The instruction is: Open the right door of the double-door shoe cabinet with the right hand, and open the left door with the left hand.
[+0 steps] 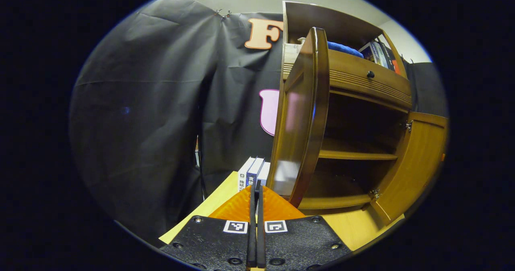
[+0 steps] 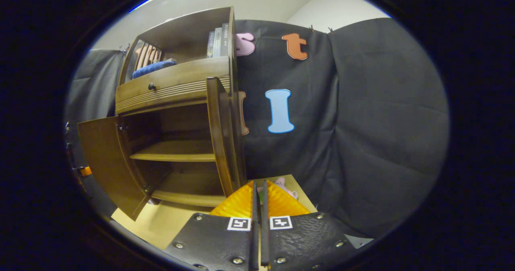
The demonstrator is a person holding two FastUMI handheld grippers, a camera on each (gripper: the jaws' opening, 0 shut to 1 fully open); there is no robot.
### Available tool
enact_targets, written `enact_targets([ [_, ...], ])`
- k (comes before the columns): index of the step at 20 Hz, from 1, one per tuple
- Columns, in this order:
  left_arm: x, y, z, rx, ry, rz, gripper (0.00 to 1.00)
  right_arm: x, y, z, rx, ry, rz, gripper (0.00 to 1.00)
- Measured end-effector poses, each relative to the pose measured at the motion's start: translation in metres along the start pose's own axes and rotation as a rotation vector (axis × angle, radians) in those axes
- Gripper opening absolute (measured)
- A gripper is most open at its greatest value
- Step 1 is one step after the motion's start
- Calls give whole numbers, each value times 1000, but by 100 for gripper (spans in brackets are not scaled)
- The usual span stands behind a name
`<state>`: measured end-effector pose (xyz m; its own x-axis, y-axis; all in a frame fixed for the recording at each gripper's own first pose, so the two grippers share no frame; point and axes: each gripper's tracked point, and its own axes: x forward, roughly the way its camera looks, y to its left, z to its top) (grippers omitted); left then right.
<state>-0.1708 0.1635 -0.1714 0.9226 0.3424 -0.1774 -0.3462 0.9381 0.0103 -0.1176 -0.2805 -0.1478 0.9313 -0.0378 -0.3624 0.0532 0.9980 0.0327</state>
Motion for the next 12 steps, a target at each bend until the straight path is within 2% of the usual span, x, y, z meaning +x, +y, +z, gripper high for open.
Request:
enact_targets([
  [2,0,6,-1,34,-2,-18,1,1,0,0,-1,2,-1,3],
  [3,1,9,0,36,-6,-25,5,1,-1,0,-3,2,-1,3],
  [4,2,12,1,27,-9,-32,1,1,-1,1,-5,1,-2,3],
  [5,3,14,1,25,-9,-37,4,2,-1,0,-6,2,-2,3],
  [7,3,15,0,39,-5,-50,1,1,-2,0,-6,2,-3,3],
  [8,2,15,0,41,-2,-55,4,0,-3,0,-7,1,-5,3],
  [9,2,17,1,39,-4,-51,0,1,-4,1,-8,1,-9,3],
  [10,0,21,3,31,-6,-42,5,0,-5,1,-9,1,-12,3],
  [12,-4,39,4,11,-9,14,5,-1,-7,2,-10,-1,-19,3],
])
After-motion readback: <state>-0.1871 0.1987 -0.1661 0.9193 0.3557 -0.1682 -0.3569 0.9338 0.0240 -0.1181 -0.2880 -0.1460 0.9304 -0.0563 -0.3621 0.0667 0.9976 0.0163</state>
